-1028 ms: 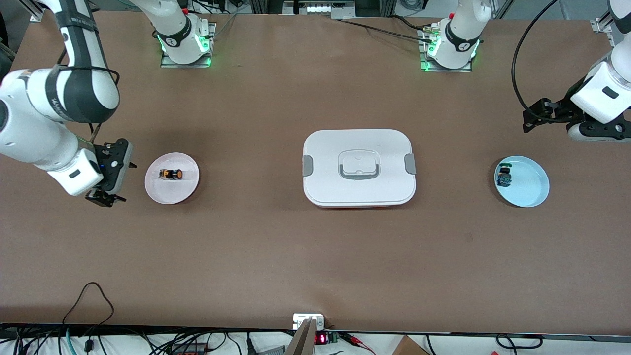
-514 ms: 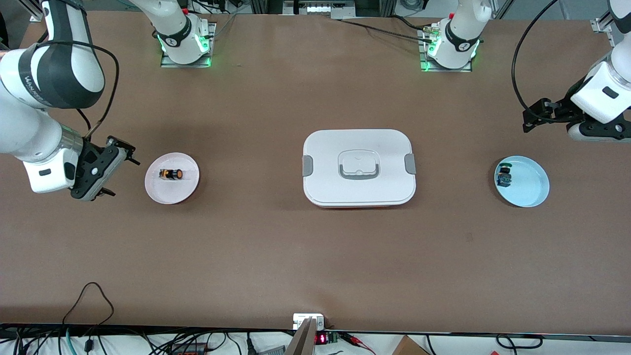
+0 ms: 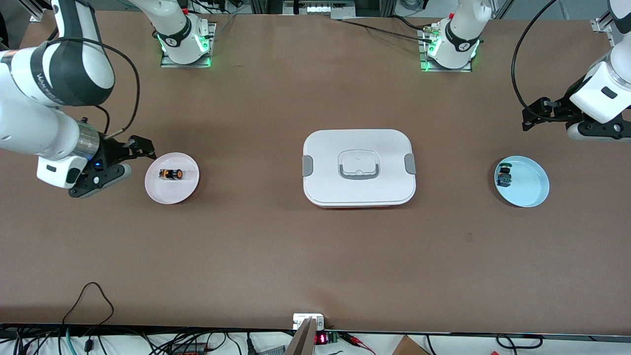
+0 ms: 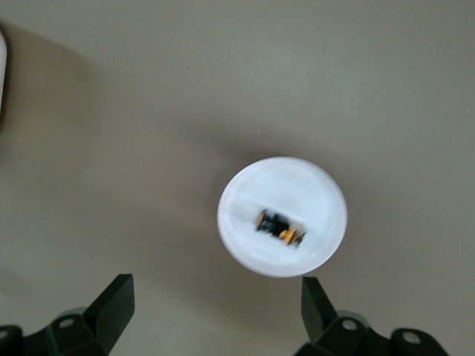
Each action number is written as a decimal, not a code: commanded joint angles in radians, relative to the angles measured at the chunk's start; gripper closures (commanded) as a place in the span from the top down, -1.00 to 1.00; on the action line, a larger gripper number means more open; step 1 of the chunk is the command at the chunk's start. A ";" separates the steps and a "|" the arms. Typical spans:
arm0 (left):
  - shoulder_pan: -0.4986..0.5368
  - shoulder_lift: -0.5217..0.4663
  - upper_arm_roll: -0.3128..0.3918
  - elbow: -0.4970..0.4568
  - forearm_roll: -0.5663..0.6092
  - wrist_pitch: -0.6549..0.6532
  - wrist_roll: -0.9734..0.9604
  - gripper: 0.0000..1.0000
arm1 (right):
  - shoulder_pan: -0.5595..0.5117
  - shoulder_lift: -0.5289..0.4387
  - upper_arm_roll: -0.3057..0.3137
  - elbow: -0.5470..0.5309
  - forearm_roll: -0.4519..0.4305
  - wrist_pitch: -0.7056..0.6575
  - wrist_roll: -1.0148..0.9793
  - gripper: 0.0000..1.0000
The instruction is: Transfer orange switch to right arm and place
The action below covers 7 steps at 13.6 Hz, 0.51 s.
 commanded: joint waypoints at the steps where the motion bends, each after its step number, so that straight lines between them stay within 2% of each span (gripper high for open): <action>1: 0.015 0.000 -0.010 0.016 -0.007 -0.021 0.021 1.00 | 0.028 -0.028 0.038 0.021 -0.016 -0.102 0.223 1.00; 6: 0.013 0.000 -0.010 0.022 -0.007 -0.021 0.021 1.00 | 0.024 -0.066 0.023 0.040 -0.084 -0.116 0.242 1.00; 7: 0.015 0.000 -0.010 0.022 -0.007 -0.021 0.021 1.00 | 0.024 -0.068 0.000 0.041 -0.101 -0.112 0.242 1.00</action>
